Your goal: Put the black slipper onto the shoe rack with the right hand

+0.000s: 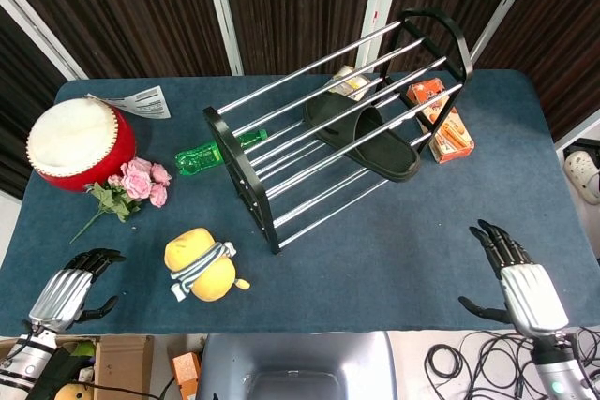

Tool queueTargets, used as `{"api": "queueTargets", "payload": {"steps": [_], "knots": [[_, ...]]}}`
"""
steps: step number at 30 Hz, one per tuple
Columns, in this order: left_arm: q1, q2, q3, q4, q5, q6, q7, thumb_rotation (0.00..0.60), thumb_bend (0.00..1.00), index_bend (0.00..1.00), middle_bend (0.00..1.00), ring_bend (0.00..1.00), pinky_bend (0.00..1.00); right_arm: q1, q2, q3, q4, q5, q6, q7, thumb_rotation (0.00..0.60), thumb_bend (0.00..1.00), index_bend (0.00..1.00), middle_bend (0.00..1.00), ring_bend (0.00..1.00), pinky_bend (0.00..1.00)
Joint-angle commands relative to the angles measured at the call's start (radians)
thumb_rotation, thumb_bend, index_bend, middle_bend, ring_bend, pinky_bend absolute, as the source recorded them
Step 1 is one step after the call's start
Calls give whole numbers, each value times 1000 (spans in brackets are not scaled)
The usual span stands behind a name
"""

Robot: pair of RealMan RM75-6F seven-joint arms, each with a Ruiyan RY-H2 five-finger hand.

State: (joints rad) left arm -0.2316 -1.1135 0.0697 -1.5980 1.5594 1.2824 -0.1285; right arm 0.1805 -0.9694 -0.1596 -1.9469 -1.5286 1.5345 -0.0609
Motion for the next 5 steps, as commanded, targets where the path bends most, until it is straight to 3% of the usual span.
{"api": "queueTargets", "payload": {"steps": [1,5], "knots": [[0,-2,-3,-6,-8,-7,8,600,317,276,212,143,198,-13,39,-1,18,50,-56,18,600,20,73,32,43,184],[-3,-3,-4,-7,-9,-14,9,600,318,276,212,143,199,-17,44,11,16,51,-78,28,600,20,73,31,46,195]]}}
